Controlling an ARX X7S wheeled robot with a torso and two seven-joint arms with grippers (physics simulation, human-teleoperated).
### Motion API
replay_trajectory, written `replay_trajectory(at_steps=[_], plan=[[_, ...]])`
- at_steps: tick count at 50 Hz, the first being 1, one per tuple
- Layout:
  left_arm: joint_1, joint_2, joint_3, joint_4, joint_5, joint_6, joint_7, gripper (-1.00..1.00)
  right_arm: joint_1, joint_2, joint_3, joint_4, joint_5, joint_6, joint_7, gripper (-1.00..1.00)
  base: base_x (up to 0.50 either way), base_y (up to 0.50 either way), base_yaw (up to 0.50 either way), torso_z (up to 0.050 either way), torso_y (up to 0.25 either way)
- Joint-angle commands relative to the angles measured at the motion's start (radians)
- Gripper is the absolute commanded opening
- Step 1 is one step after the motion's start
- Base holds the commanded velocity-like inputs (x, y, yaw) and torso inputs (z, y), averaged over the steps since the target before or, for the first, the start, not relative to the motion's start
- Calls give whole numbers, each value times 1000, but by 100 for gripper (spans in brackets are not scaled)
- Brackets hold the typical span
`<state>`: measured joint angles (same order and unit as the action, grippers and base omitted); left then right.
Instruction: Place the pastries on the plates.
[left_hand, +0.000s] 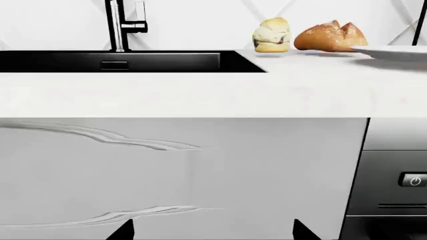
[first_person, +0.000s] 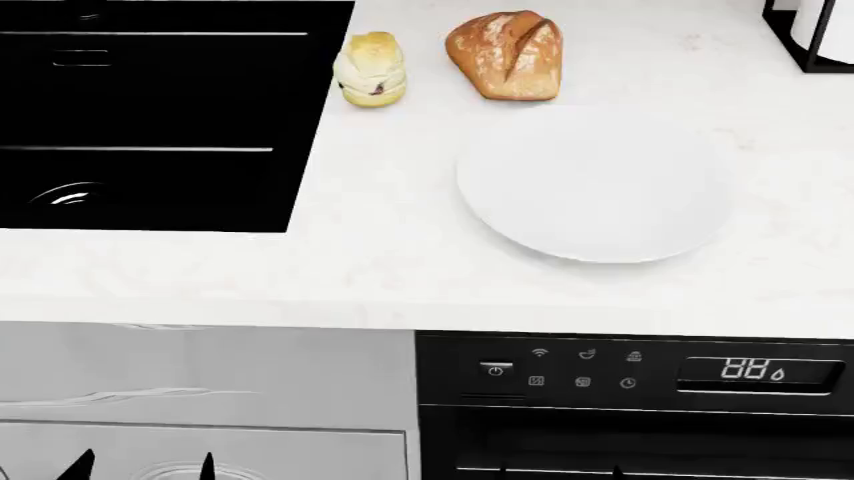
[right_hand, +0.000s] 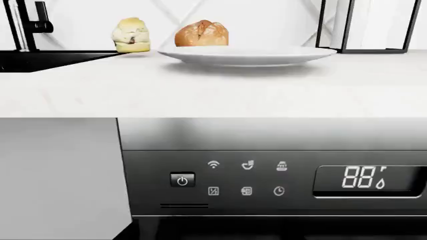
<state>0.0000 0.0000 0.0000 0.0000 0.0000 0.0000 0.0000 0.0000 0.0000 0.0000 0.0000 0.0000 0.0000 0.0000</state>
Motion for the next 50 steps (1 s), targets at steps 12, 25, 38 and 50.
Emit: replay_trajectory(at_steps=[12,25,38,50], plan=[[-15,-47,84,-12,-41,-17,-49,100,-16,48,-82,-28,62,-29,38,100,0,0,0,0,0],[-18,-68,93,-18,-44,-10,-100,100,-15,66,-97,-28,78,-23,78,100,0,0,0,0,0],[-33,-76,109,-26,-69,-19,-117,100,-13,84,-115,-32,83,-18,105,100,0,-226,0,0,0],[-31,-91,115,-17,-91,-14,-131,100,-7,107,-151,-31,53,-19,126,100,118,-334,0,0,0]])
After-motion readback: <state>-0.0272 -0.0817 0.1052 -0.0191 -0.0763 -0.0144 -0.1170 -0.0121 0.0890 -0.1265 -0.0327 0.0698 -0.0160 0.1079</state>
